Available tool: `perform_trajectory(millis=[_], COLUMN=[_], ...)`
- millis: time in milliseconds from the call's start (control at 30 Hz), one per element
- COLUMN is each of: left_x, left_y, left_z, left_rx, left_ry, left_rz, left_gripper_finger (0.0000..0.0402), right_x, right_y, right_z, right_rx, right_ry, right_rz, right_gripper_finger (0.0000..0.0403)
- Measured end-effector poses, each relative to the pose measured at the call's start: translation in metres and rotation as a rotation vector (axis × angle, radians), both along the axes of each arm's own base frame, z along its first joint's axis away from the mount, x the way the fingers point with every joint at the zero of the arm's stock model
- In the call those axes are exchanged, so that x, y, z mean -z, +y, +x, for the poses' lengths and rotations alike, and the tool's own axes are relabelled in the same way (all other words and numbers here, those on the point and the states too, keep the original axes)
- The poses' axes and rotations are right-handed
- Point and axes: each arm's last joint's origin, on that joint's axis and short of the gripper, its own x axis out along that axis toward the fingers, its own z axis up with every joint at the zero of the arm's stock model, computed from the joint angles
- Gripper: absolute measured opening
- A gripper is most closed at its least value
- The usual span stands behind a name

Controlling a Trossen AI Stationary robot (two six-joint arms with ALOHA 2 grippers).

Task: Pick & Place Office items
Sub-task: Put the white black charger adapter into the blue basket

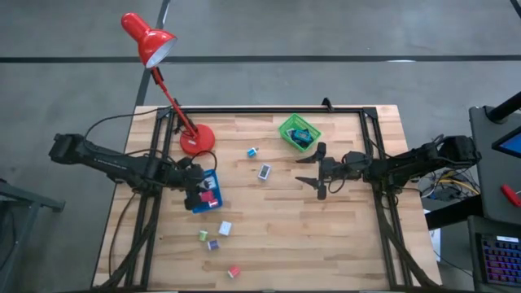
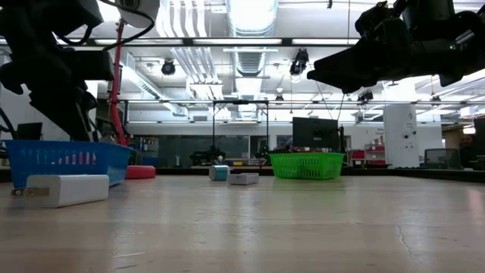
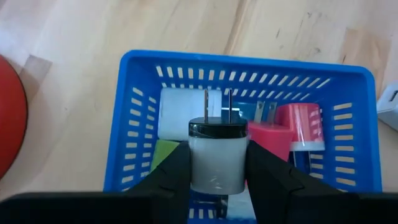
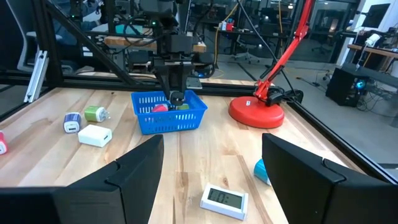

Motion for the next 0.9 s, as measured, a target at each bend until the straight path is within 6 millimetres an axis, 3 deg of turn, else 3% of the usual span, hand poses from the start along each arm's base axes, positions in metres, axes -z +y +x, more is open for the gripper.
perform_trajectory(millis=[800, 900], left_x=[0.011, 0.011], left_y=[-0.003, -0.003], left_z=[0.006, 0.006], left_rx=[-0.002, -0.006], left_ry=[0.081, 0.081], left_rz=[-0.048, -0.052], left_gripper_finger=[0.0119, 0.0158], right_x=[0.0, 0.0], right_y=[0.0, 0.0], right_z=[0.0, 0.0], right_rx=[0.0, 0.0], right_ry=[-0.001, 0.0], right_rz=[0.0, 0.0], right_gripper_finger=[0.0263, 0.0263])
